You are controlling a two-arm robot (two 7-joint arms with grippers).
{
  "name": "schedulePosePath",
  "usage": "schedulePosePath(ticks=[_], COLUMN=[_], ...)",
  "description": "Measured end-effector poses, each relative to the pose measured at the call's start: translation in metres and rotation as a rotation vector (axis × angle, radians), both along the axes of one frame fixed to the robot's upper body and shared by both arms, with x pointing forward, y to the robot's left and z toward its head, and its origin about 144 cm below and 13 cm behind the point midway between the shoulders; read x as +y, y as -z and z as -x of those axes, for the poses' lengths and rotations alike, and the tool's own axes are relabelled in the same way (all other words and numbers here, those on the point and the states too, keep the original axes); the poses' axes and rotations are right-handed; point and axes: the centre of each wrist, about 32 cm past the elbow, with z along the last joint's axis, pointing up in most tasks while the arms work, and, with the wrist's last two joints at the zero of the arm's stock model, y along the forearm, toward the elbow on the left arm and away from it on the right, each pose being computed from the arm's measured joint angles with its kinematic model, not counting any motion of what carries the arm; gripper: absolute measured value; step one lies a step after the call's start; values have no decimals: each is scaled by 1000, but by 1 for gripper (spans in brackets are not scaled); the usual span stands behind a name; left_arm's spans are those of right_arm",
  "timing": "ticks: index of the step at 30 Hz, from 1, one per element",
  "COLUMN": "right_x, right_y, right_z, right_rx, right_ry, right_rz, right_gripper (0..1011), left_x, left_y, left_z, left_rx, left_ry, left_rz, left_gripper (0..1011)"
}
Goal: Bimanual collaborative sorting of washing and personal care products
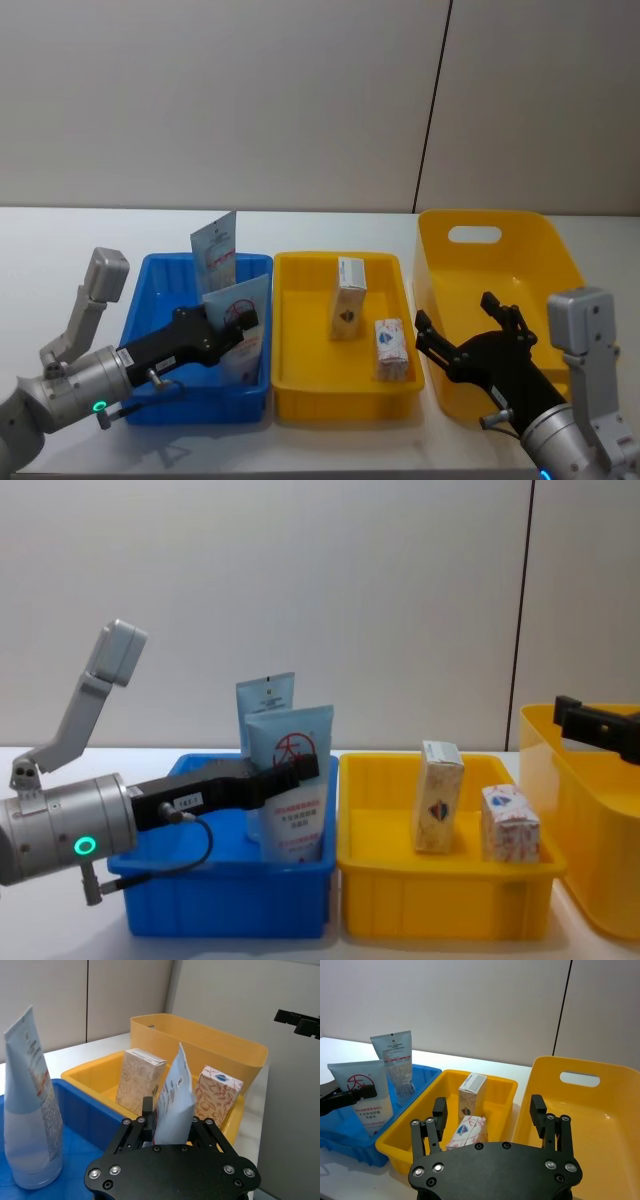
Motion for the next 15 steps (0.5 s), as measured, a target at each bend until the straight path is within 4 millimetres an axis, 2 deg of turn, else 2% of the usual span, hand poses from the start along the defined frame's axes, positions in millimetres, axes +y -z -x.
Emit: schedulePosePath(ticks=[6,15], right_x=[0,0], right_y=[0,0], right_z=[0,0], right_rx=[0,0], right_ry=[0,0], right_rz=[0,0], right_gripper=[1002,1002], left_x=[3,8], left_y=[-9,-39], left_z=[0,6], left_rx=[-8,-37], left_ry=[-7,-55], left_rz=[-37,-118], left_gripper=[258,208])
